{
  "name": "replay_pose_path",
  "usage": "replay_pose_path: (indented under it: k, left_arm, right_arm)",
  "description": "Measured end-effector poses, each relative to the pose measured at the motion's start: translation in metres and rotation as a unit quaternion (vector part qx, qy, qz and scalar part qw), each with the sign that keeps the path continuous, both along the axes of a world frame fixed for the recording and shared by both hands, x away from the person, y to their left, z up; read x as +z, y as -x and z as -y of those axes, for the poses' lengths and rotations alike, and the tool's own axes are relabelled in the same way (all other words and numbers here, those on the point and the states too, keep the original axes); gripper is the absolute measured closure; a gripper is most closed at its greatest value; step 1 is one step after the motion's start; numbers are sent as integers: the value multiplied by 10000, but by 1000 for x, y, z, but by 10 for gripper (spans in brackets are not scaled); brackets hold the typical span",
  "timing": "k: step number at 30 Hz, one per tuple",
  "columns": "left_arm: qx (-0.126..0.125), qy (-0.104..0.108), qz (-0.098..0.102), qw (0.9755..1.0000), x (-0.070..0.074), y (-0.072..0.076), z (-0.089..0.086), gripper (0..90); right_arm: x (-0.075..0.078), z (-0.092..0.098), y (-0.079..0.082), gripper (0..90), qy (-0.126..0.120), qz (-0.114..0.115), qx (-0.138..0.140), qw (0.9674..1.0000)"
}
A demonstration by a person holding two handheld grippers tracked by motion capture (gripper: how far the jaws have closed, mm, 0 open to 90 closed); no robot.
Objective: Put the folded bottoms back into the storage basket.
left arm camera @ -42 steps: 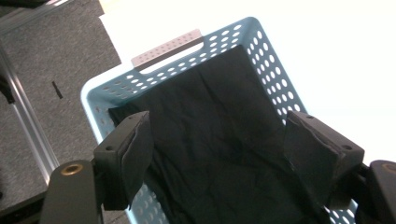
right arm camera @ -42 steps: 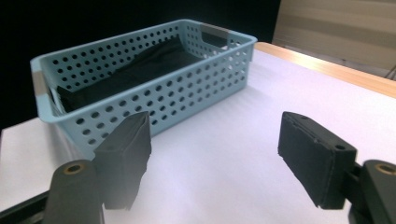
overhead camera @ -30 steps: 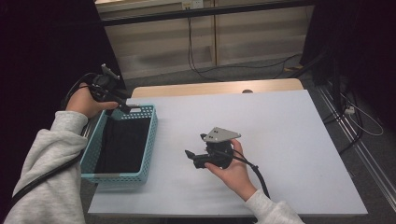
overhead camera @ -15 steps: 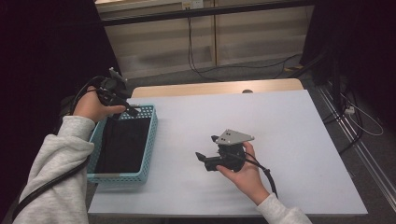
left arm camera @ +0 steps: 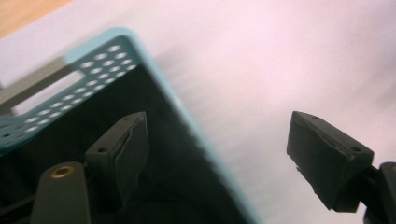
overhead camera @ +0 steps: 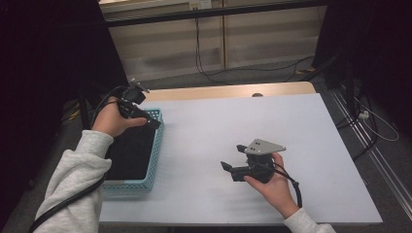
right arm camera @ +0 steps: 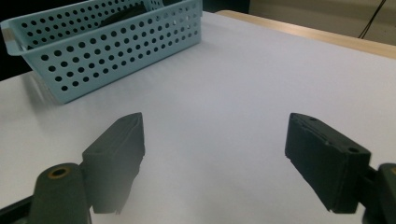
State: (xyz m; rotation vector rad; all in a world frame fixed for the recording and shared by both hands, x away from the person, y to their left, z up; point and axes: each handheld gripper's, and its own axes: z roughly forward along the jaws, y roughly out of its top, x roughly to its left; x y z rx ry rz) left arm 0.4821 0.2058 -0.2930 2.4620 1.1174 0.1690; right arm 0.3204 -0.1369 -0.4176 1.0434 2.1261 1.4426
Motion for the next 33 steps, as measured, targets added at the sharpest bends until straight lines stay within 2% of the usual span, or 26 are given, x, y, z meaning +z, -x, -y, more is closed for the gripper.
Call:
replay_pose_path:
  k: [2, 6, 15, 23, 33]
  left_arm:
    - [-44, 48, 42, 10000, -5, 3, 7, 204]
    - [-216, 91, -6, 9997, -13, 7, 19, 202]
    - [-440, 193, -20, 9988, -22, 15, 37, 199]
    - [-611, 354, -91, 9975, -35, 23, 47, 195]
    - [-780, 359, -96, 9963, -45, 33, 54, 191]
  right_arm:
    - [-2, 5, 1, 186, 29, -26, -29, 10000]
    - [-4, 13, 4, 187, 41, -46, -77, 10000]
    - [-7, 24, 7, 186, 51, -110, -80, 9999]
    - [-10, 31, 9, 187, 87, -187, -74, 9998]
    - [-13, 43, 12, 188, 123, -259, -53, 9996]
